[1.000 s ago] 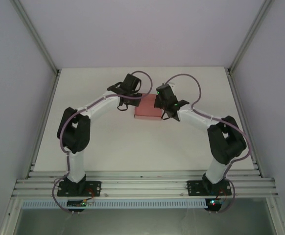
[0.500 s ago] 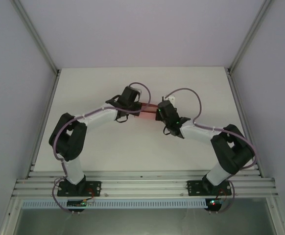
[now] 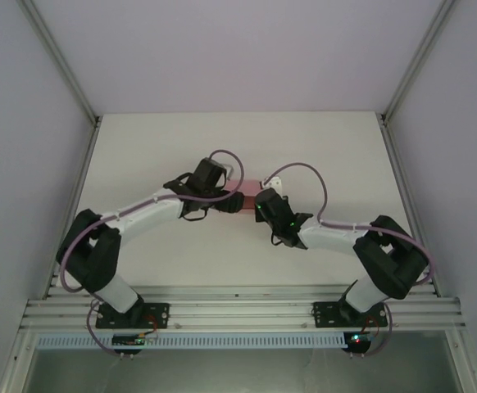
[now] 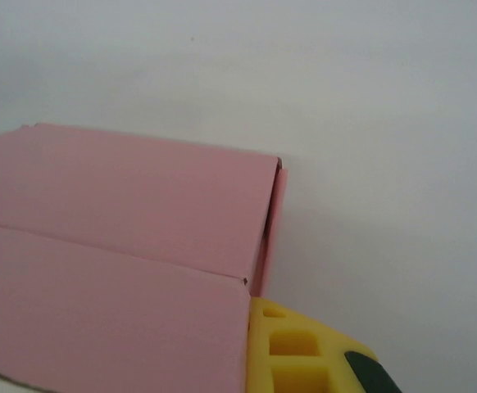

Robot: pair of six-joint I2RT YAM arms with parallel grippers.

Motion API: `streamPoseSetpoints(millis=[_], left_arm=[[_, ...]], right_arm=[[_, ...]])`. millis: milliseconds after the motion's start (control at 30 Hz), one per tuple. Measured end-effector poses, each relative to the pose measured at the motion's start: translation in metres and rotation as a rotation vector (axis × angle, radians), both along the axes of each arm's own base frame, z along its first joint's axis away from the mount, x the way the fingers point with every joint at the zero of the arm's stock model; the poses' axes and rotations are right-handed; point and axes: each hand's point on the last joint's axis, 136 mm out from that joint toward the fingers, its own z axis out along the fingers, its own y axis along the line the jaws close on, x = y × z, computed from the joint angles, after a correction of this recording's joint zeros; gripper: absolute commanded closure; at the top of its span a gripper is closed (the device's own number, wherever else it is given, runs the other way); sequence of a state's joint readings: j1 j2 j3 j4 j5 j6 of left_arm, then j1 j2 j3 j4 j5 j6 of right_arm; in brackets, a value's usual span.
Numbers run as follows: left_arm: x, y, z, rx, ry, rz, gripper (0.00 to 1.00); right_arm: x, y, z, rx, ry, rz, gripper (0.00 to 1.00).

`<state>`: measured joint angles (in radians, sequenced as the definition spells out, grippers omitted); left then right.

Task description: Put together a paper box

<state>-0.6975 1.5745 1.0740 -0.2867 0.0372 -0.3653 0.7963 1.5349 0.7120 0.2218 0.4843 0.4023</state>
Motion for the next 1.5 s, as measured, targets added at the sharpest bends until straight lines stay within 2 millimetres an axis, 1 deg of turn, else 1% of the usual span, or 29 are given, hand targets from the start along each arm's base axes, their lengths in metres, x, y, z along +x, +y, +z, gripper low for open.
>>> streamPoseSetpoints(millis=[33, 67, 233, 333, 400, 467, 533, 600, 700, 833, 867, 900, 967, 1000, 1067, 1100, 1167, 1200, 1267, 1300, 1400, 1467, 1500], left_arm=[[-0.003, 0.001, 0.005, -0.003, -0.004, -0.002, 0.02], [-0.004, 0.002, 0.008, -0.005, -0.003, 0.001, 0.0], [-0.013, 0.015, 0.017, 0.004, 0.016, 0.041, 0.0], [-0.013, 0.022, 0.027, -0.013, 0.009, 0.078, 0.0], [-0.007, 0.028, 0.03, -0.031, 0.017, 0.119, 0.0], [0.005, 0.038, 0.027, -0.05, 0.039, 0.165, 0.0], [0.019, 0.044, 0.02, -0.078, 0.072, 0.199, 0.0], [0.035, 0.046, 0.009, -0.116, 0.109, 0.217, 0.01], [0.05, 0.042, -0.011, -0.166, 0.171, 0.211, 0.07], [0.06, 0.033, -0.033, -0.227, 0.247, 0.185, 0.23], [0.061, 0.031, -0.038, -0.243, 0.262, 0.177, 0.3], [0.062, 0.028, -0.041, -0.258, 0.277, 0.169, 0.33], [0.063, 0.025, -0.045, -0.287, 0.294, 0.152, 0.36], [0.064, 0.022, -0.045, -0.303, 0.298, 0.141, 0.37], [0.065, 0.016, -0.045, -0.336, 0.303, 0.118, 0.42], [0.065, 0.014, -0.045, -0.347, 0.304, 0.109, 0.44], [0.065, 0.01, -0.05, -0.361, 0.318, 0.095, 0.55], [0.065, 0.009, -0.053, -0.367, 0.328, 0.091, 0.57], [0.064, 0.01, -0.057, -0.385, 0.343, 0.089, 0.59], [0.065, 0.011, -0.058, -0.394, 0.346, 0.087, 0.62], [0.065, 0.014, -0.059, -0.412, 0.353, 0.088, 0.63], [0.065, 0.015, -0.061, -0.42, 0.36, 0.085, 0.64], [0.065, 0.014, -0.061, -0.425, 0.362, 0.081, 0.64]], right_arm=[[-0.002, 0.0, -0.002, -0.006, 0.003, 0.002, 1.0], [-0.004, -0.001, -0.004, -0.009, 0.007, 0.004, 1.0], [-0.01, -0.005, -0.012, -0.025, 0.022, 0.008, 1.0], [-0.013, -0.007, -0.016, -0.03, 0.03, 0.012, 1.0], [-0.013, -0.007, -0.018, -0.029, 0.03, 0.013, 1.0], [-0.014, -0.007, -0.018, -0.029, 0.031, 0.015, 1.0], [-0.014, -0.006, -0.018, -0.026, 0.033, 0.019, 1.0], [-0.015, -0.006, -0.019, -0.023, 0.036, 0.023, 1.0], [-0.017, -0.005, -0.021, -0.022, 0.045, 0.033, 1.0], [-0.019, -0.006, -0.025, -0.031, 0.055, 0.044, 0.97], [-0.02, -0.006, -0.026, -0.035, 0.057, 0.047, 0.97], [-0.02, -0.006, -0.026, -0.035, 0.057, 0.047, 0.96], [-0.02, -0.006, -0.026, -0.036, 0.058, 0.047, 0.95], [-0.02, -0.006, -0.026, -0.036, 0.058, 0.047, 0.94], [-0.02, -0.006, -0.027, -0.041, 0.061, 0.049, 0.92], [-0.021, -0.007, -0.028, -0.044, 0.064, 0.05, 0.9], [-0.022, -0.008, -0.029, -0.054, 0.071, 0.051, 0.85], [-0.024, -0.009, -0.03, -0.061, 0.078, 0.053, 0.81], [-0.028, -0.012, -0.031, -0.074, 0.094, 0.062, 0.76], [-0.03, -0.013, -0.029, -0.074, 0.099, 0.067, 0.73], [-0.036, -0.015, -0.018, -0.056, 0.099, 0.083, 0.65], [-0.042, -0.017, -0.008, -0.035, 0.091, 0.095, 0.54], [-0.044, -0.018, -0.004, -0.025, 0.088, 0.101, 0.46]])
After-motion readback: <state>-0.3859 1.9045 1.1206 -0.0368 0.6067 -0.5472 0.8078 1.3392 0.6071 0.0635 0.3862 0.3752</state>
